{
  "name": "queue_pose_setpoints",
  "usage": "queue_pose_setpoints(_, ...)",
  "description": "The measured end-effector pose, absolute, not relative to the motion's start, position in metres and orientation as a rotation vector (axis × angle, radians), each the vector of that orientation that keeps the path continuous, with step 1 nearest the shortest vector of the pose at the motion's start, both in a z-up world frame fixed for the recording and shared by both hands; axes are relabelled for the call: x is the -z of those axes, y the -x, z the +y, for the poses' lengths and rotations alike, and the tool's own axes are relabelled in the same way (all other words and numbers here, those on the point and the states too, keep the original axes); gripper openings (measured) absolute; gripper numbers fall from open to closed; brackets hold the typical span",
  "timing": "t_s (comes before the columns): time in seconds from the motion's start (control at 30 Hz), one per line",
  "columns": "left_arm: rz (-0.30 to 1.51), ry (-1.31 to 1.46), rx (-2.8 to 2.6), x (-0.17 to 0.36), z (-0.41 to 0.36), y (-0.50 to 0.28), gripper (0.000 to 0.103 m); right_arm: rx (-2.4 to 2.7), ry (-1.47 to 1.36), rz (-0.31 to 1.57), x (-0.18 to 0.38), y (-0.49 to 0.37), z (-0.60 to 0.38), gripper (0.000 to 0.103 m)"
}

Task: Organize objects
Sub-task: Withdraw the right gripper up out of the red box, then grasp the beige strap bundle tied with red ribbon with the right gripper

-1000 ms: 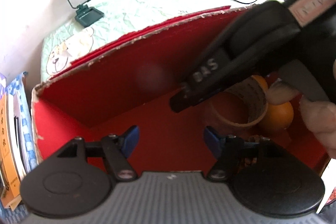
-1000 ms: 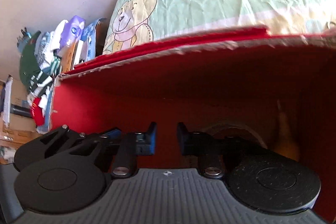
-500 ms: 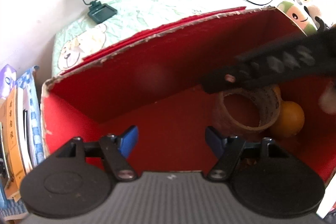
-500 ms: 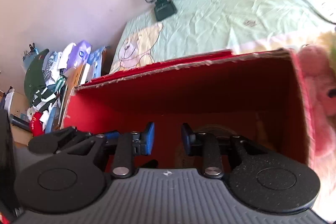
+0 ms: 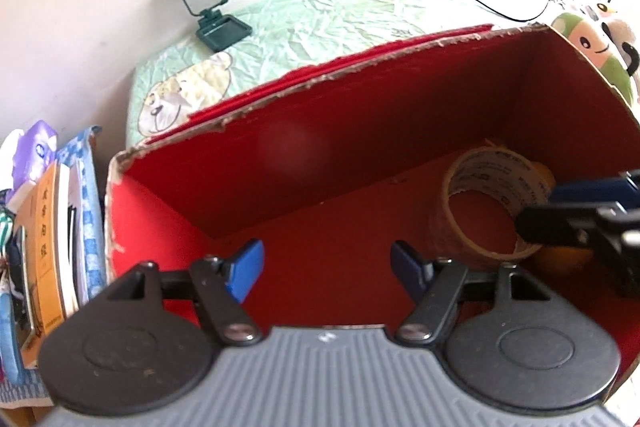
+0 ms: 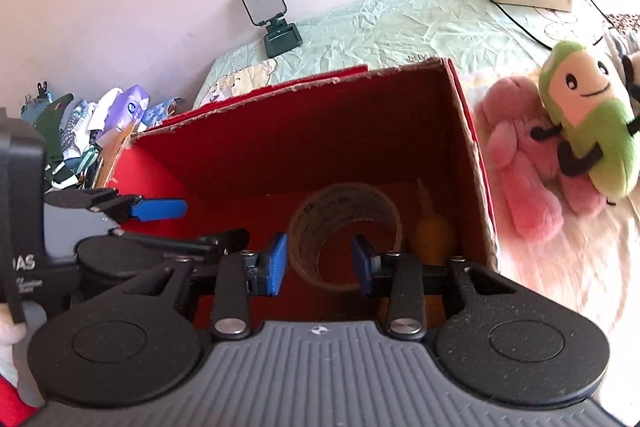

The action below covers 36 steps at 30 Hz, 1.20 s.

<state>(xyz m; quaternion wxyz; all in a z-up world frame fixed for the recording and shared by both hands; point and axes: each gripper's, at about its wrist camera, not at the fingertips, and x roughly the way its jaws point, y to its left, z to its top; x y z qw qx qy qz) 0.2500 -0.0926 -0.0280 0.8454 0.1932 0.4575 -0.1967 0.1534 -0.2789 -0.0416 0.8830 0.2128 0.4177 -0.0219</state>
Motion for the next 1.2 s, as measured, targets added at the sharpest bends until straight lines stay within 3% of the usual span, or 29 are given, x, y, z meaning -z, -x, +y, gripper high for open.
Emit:
queue_pose_setpoints(0.4,0.881,-0.308,0.302,-0.017,-0.082,-0.213,0.076,0.116,-0.399,0.788,0.028,-0.12,-0.275,0.039)
queue_pose_setpoints(0.6,0.864,-0.297,0.273,-0.028,-0.079,-0.194,0.083,0.13,-0.429,0.739,0.03,-0.104,-0.278,0.048)
queue_pose_setpoints(1.2,0.88,-0.229,0.072,-0.051,-0.084,-0.136,0.086,-0.195,-0.494,0.72,0.01,-0.075,-0.299,0.048)
